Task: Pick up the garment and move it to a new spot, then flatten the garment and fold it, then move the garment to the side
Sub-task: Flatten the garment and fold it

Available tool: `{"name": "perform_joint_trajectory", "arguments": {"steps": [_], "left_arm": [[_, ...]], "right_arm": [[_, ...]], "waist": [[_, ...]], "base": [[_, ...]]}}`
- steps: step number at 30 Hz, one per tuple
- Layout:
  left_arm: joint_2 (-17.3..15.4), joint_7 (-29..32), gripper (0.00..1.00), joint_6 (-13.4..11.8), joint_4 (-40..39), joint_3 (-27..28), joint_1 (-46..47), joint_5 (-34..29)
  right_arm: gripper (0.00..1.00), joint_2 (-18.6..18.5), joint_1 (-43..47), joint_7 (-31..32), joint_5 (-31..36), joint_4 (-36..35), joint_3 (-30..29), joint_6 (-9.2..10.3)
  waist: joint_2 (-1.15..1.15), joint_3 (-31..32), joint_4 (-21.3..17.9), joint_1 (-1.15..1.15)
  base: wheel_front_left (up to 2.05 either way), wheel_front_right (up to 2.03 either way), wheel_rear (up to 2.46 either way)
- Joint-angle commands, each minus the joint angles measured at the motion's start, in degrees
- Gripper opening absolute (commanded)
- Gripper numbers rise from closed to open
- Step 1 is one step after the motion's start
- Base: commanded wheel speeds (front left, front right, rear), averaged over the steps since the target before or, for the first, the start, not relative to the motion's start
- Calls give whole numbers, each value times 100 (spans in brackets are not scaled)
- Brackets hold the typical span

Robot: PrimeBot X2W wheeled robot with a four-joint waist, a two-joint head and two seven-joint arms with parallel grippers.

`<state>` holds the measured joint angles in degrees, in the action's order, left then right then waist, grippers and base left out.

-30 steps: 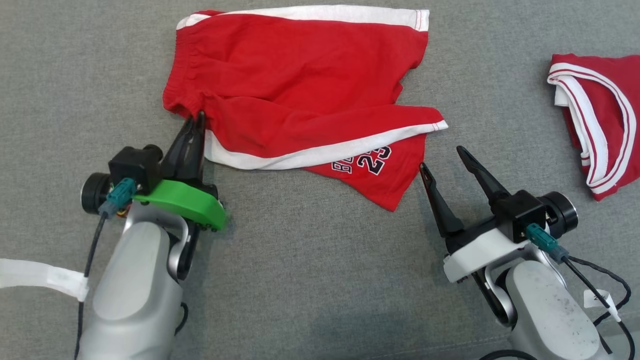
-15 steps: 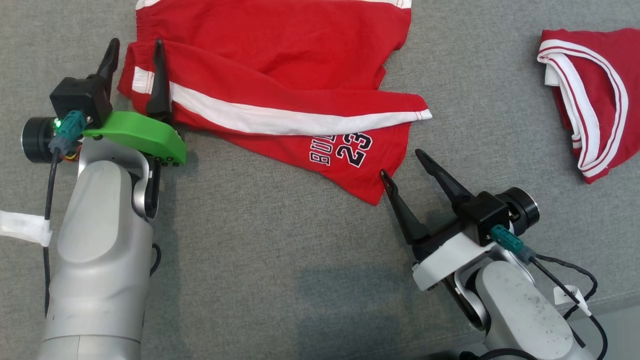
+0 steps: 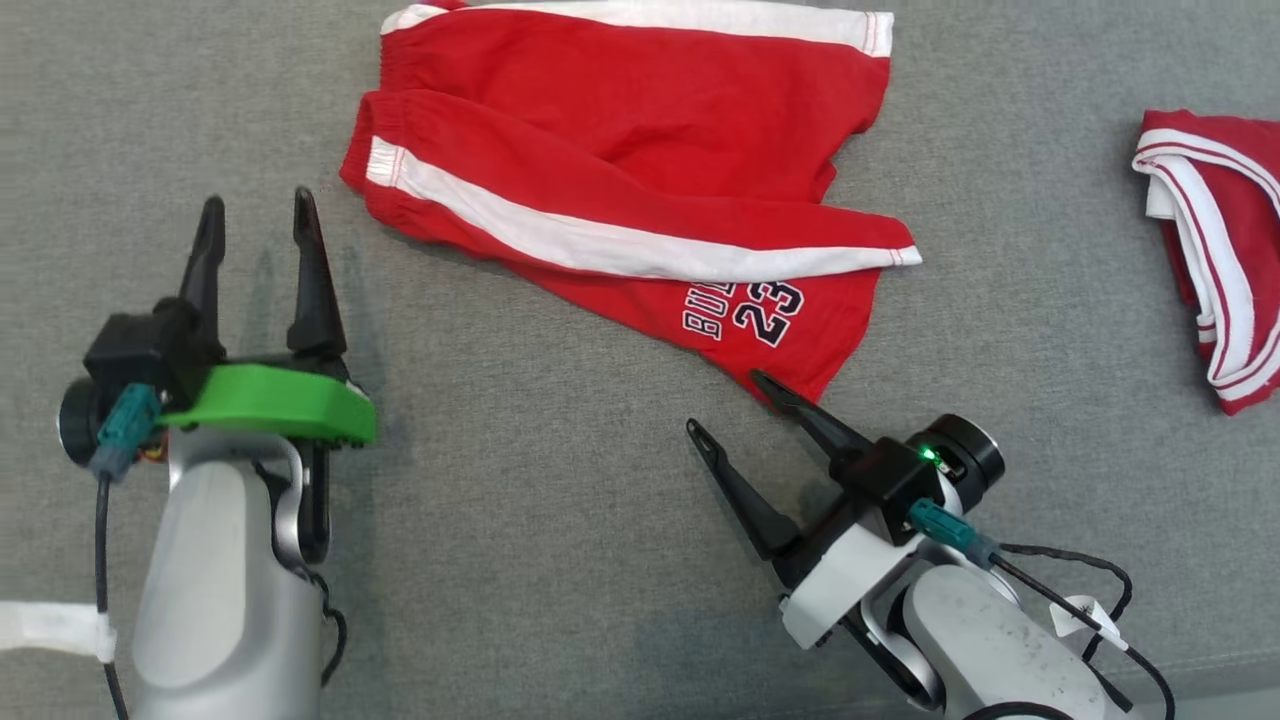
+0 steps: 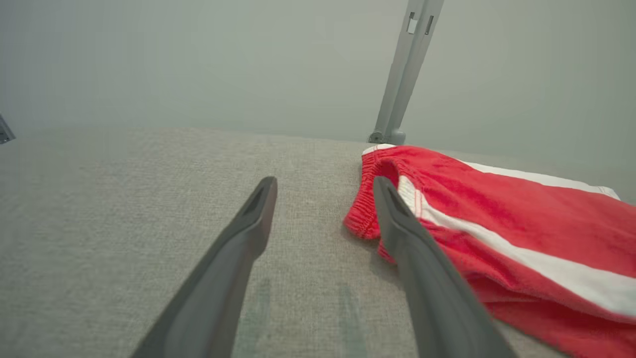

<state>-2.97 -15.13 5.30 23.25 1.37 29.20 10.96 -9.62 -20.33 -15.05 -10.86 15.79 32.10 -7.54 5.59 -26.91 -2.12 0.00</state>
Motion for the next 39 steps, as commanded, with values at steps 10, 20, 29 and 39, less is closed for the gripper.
{"name": "perform_joint_trajectory", "arguments": {"steps": [10, 20, 29, 39], "left_arm": [[2, 3, 100, -234, -279, -1066, -1230, 766], [0, 3, 100, -388, -366, -1494, -1584, 993], [-1, 3, 100, -435, -375, -1549, -1609, 1071], [0, 2, 100, -391, -292, -1555, -1636, 1110]], "right_arm": [[100, 106, -702, -9, -112, 881, 225, 12], [100, 172, -1298, -9, 339, 2178, -229, 12], [100, 295, -1586, -9, 874, 2973, -724, 12], [0, 457, -1650, 21, 1112, 3774, -961, 12]], "waist": [[-1, 421, 1087, 0], [-1, 554, 1664, 0], [-1, 510, 1791, 0], [-1, 532, 1773, 0]], "base": [[0, 0, 0], [0, 0, 0], [0, 0, 0], [0, 0, 0]]}}
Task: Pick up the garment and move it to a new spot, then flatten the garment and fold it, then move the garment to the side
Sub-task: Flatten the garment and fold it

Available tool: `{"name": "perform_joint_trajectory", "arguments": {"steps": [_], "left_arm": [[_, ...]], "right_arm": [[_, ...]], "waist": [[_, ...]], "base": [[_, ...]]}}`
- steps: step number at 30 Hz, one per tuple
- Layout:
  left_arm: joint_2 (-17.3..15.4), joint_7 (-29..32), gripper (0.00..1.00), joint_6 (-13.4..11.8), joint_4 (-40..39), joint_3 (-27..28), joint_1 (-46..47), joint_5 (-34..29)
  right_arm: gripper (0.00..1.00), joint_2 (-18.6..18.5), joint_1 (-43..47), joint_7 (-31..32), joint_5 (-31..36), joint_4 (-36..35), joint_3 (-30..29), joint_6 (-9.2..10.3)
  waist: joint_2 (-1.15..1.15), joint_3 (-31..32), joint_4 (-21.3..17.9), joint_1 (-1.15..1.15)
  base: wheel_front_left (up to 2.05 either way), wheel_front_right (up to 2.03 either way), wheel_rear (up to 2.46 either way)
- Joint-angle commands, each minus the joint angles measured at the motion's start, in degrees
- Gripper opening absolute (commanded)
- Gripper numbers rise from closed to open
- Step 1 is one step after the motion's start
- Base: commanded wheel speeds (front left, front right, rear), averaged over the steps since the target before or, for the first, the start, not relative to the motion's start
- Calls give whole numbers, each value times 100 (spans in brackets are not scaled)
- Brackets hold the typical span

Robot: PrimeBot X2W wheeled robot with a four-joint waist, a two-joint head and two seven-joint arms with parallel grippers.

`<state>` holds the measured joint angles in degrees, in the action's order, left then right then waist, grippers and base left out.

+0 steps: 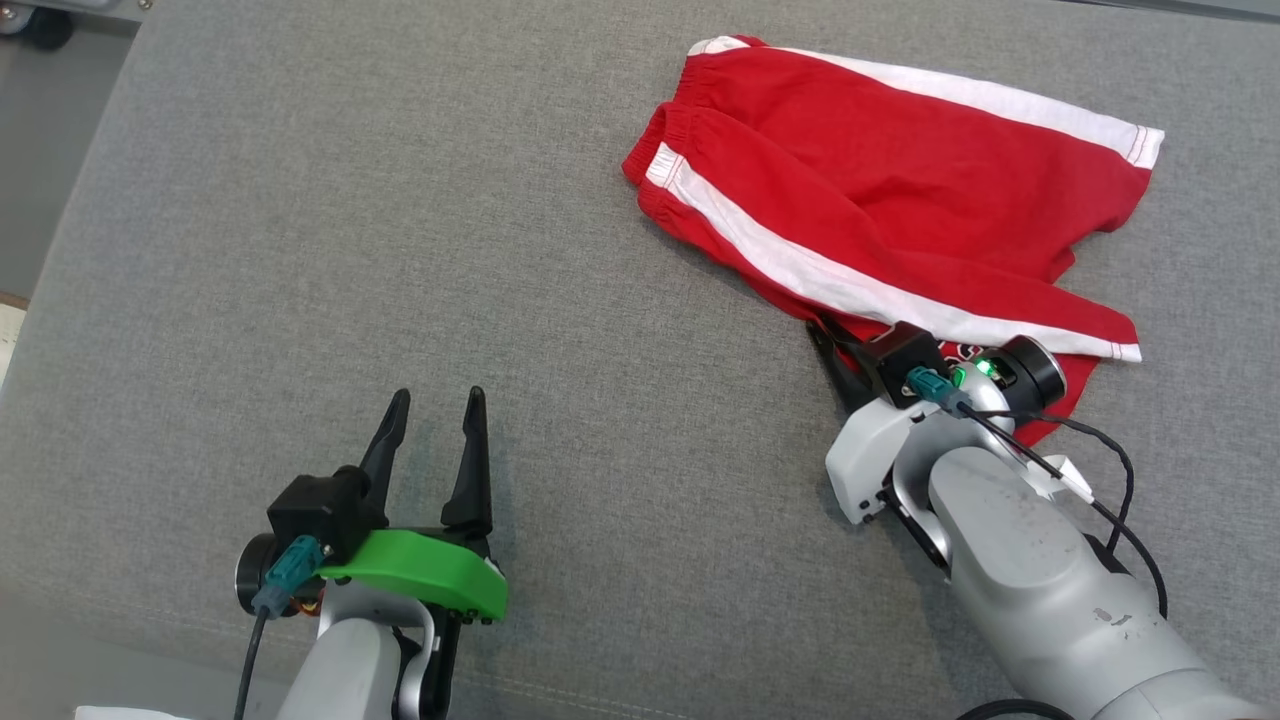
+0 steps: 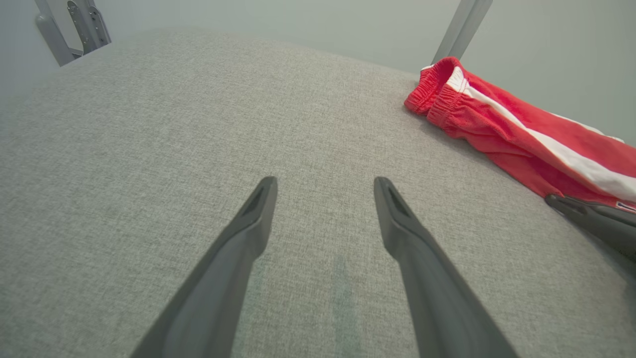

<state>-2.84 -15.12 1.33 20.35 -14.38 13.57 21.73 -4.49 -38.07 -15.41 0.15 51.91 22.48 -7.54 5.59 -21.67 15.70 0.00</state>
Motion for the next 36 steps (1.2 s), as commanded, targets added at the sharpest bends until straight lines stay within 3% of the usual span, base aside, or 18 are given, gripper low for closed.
{"name": "perform_joint_trajectory", "arguments": {"steps": [1, 6, 24, 25, 26, 27, 28, 36], "left_arm": [[-14, 2, 100, 9, 6, 23, -81, 34], [-14, 1, 100, 43, 77, 65, -169, -22], [-15, 2, 100, 178, 283, 317, -814, -354], [-15, 2, 100, 185, 282, 373, -879, -386], [-15, 2, 100, 185, 282, 373, -879, -386], [-15, 2, 100, 190, 284, 404, -908, -401], [-16, 1, 100, 194, 282, 440, -934, -422], [-15, 2, 100, 212, 229, 680, -1005, -613]], "right_arm": [[0, -42, 121, 57, -2, 156, 0, 8], [0, -22, 237, 42, -85, -65, 78, 7], [0, -320, 1439, 35, -1179, -1130, 1448, 7], [29, -406, 1546, 35, -1284, -1228, 1448, 7], [29, -406, 1546, 35, -1284, -1228, 1448, 7], [60, -445, 1605, 35, -1324, -1271, 1396, 8], [100, -464, 1667, 35, -1356, -1323, 1328, 8], [100, -450, 2173, 34, -1234, -2037, 355, 8]], "waist": [[-1, 23, -18, 0], [-1, 177, -80, 0], [-1, 1146, -519, 0], [-1, 1215, -606, 0], [-1, 1215, -606, 0], [-1, 1243, -655, 0], [-1, 1272, -716, 0], [-1, 1422, -1243, 0]], "base": [[0, 0, 0], [0, 0, 0], [0, 0, 0], [0, 0, 0], [0, 0, 0], [0, 0, 0], [0, 0, 0], [0, 0, 0]]}}
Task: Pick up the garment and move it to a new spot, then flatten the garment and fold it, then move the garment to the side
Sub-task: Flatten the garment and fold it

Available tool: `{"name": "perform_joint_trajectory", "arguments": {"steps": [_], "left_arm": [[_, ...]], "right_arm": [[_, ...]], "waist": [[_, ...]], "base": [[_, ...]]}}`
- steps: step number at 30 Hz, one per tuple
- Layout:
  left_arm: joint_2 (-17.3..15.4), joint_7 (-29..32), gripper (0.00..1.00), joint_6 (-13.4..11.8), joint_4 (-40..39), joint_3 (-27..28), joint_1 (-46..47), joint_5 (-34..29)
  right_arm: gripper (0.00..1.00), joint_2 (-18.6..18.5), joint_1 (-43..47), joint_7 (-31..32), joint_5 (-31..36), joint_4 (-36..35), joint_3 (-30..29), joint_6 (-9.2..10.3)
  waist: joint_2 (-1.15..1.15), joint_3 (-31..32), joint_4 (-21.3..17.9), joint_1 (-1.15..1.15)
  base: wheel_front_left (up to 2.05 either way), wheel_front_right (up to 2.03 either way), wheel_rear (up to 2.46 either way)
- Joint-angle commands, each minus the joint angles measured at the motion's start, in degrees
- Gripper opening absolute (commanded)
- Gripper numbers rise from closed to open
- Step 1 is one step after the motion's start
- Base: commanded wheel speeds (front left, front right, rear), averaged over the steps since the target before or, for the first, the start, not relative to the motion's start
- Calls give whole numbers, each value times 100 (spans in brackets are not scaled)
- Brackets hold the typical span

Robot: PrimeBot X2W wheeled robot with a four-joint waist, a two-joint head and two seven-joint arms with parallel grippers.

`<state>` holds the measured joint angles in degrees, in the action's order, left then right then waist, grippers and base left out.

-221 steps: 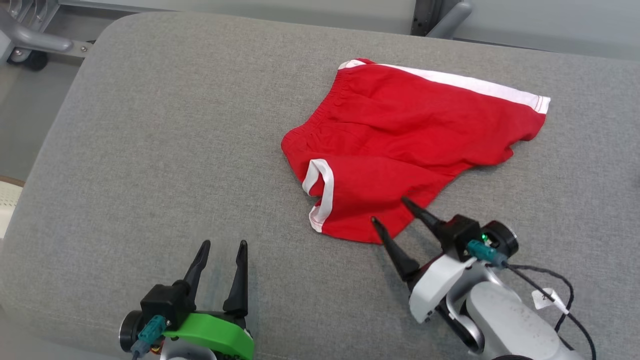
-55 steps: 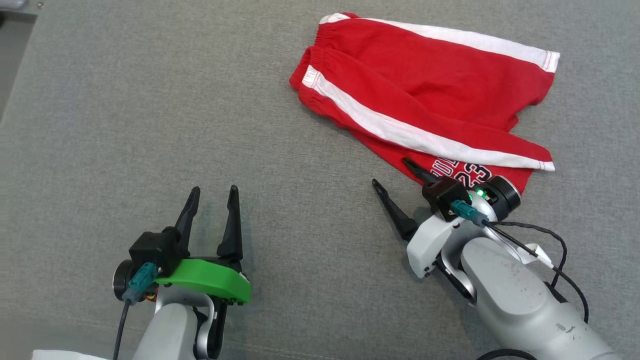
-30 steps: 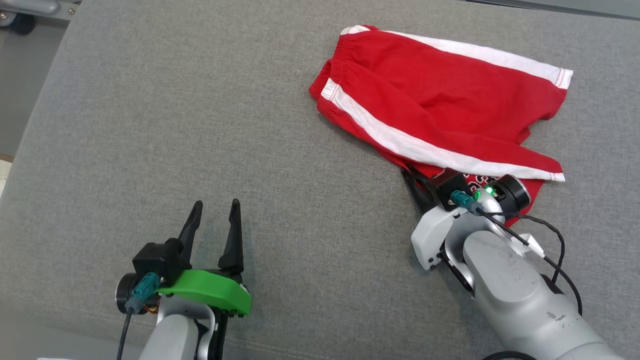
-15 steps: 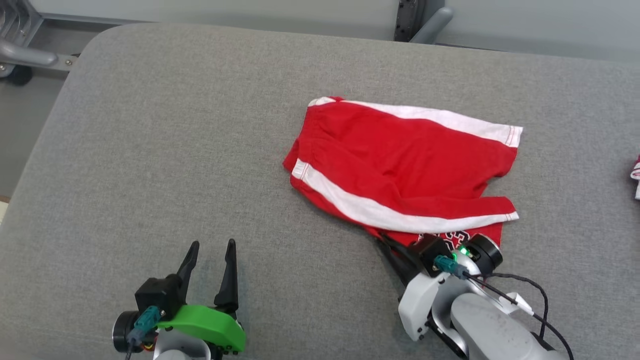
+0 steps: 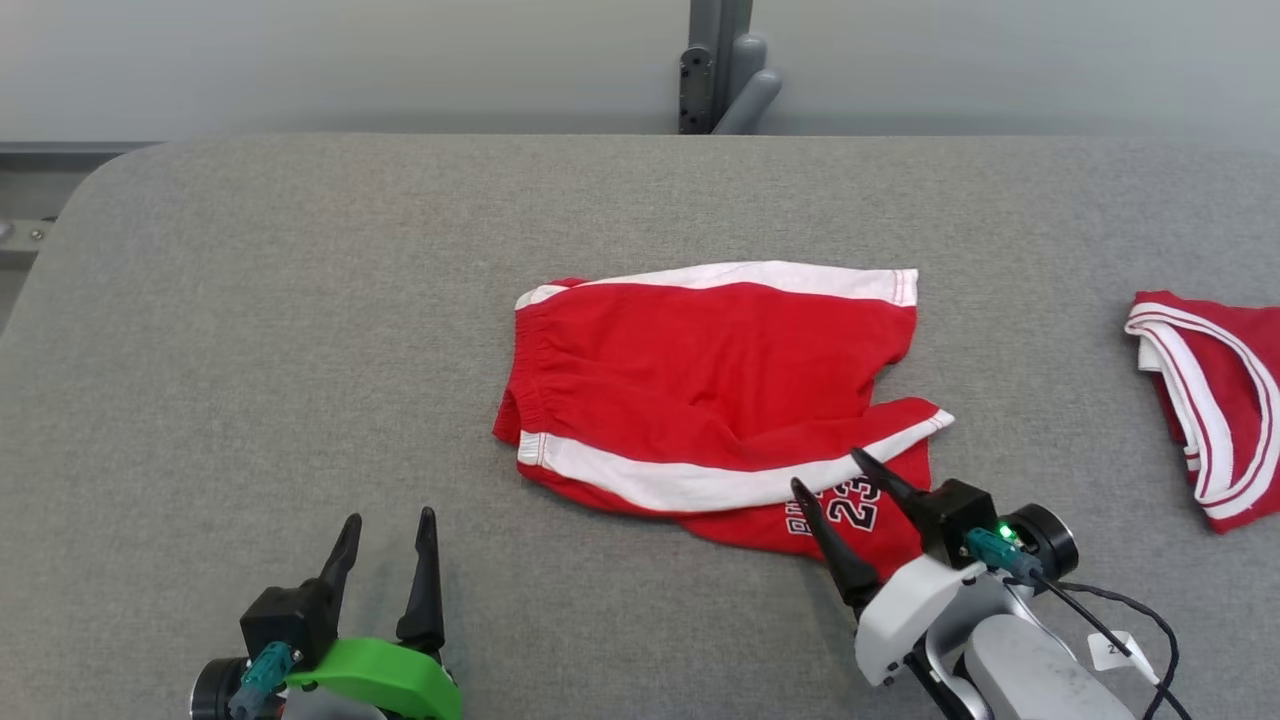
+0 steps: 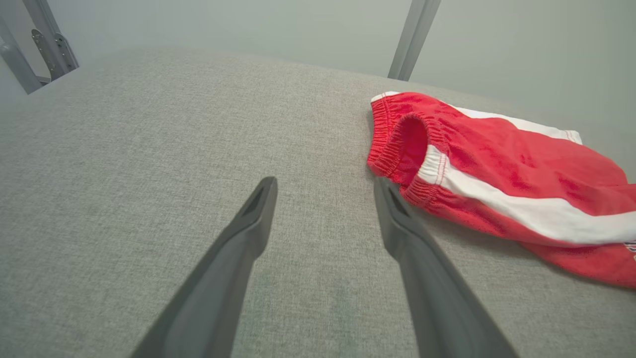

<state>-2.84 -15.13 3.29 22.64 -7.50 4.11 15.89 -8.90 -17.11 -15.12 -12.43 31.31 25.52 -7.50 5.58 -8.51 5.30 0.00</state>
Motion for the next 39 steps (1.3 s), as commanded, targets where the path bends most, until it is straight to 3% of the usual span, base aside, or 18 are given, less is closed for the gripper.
{"name": "perform_joint_trajectory", "arguments": {"steps": [1, 9, 15, 32, 39], "left_arm": [[-14, 3, 100, 18, -3, 28, -70, -54], [-16, 3, 100, -26, -102, 279, -183, -209], [-15, 3, 100, -55, -230, 517, -330, -262], [-16, 3, 100, -63, -385, 551, -338, -333], [-17, 3, 100, 117, -265, 305, 1, -212]], "right_arm": [[100, 11, 163, 6, 95, -67, -114, 4], [100, 320, 713, 6, 646, -750, -1297, 4], [100, 462, 967, 6, 847, -1019, -1725, 4], [100, 580, 1054, 6, 954, -1222, -2083, 4], [100, 588, 912, 6, 949, -1229, -2131, 4]], "waist": [[0, 127, -267, 0], [0, 206, -753, 0], [0, 246, -965, 0], [0, -18, -986, 0], [0, -330, -976, 0]], "base": [[0, 0, 0], [0, 0, 0], [0, 0, 0], [0, 0, 0], [0, 0, 0]]}}
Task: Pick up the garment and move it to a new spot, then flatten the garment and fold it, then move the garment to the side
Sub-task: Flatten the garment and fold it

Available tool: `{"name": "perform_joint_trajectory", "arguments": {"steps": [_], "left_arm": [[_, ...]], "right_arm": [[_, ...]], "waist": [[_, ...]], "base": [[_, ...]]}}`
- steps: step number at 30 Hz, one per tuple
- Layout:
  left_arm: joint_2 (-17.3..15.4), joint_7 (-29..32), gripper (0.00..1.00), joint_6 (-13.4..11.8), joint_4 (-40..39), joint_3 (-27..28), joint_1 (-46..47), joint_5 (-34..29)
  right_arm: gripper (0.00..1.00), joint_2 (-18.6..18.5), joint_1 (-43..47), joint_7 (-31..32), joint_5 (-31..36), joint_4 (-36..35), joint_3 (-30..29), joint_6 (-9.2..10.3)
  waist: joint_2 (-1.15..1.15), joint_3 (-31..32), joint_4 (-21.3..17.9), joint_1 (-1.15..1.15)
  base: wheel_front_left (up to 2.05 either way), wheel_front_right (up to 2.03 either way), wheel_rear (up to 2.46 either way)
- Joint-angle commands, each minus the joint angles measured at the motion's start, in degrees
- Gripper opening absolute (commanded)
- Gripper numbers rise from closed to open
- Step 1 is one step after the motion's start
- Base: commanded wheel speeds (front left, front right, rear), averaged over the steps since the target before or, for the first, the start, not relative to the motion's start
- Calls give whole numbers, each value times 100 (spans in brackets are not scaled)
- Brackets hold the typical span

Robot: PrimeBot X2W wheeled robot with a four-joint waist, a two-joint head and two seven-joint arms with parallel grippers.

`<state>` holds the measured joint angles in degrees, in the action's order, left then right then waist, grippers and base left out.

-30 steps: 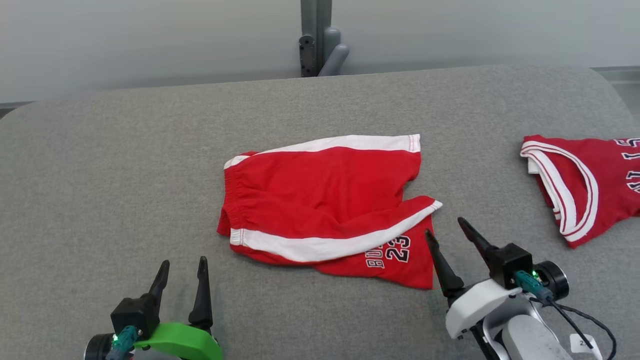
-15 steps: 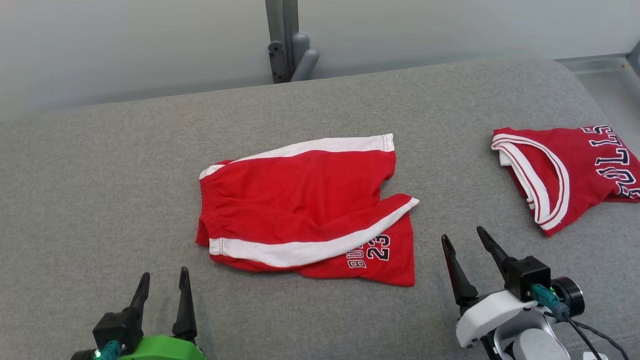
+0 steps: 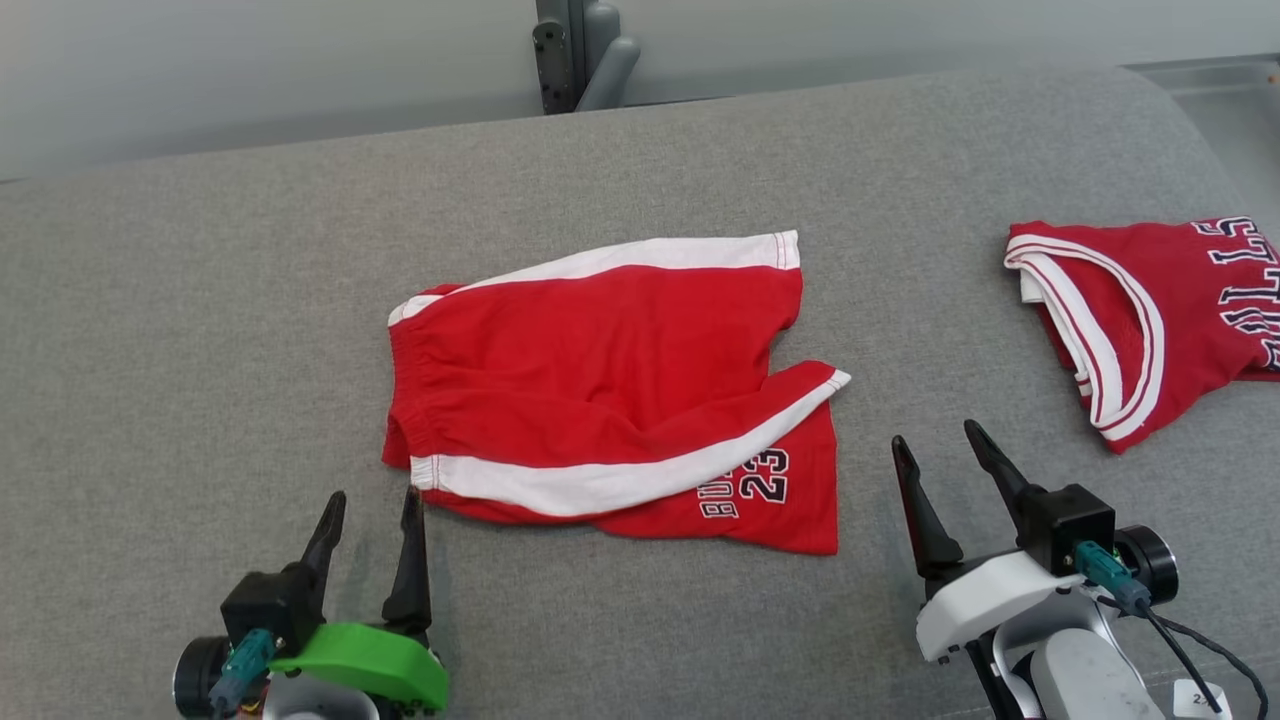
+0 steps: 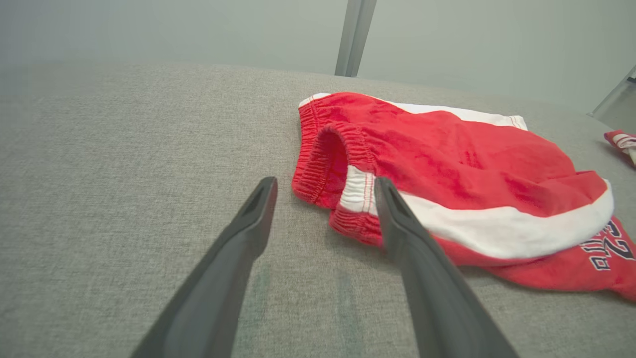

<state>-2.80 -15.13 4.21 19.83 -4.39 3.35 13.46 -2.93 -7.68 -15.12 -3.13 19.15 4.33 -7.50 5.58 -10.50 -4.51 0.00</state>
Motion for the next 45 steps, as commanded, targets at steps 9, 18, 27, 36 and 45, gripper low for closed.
{"name": "perform_joint_trajectory", "arguments": {"steps": [9, 18, 27, 36, 45], "left_arm": [[-19, 3, 100, 256, 144, -251, 524, 376], [-22, 2, 14, 331, 299, -380, 637, 560], [-22, 2, 0, 338, -3, -147, 561, 413], [-22, 2, 0, 336, -194, 422, 423, 220], [-22, 2, 0, 338, -181, 452, 515, 300]], "right_arm": [[100, -8, -320, 6, -35, -29, 74, 4], [100, -6, -365, 6, -53, 9, 50, 4], [100, -7, -282, 6, -63, -6, 36, 4], [100, -43, -264, 6, -398, 40, 498, 4], [100, -249, -252, 6, -851, 201, 1044, 4]], "waist": [[0, -576, -94, 0], [0, -676, -142, 0], [0, -604, 122, 0], [0, -573, 517, 0], [0, -654, 587, 0]], "base": [[0, 0, 0], [0, 0, 0], [0, 0, 0], [0, 0, 0], [0, 0, 0]]}}
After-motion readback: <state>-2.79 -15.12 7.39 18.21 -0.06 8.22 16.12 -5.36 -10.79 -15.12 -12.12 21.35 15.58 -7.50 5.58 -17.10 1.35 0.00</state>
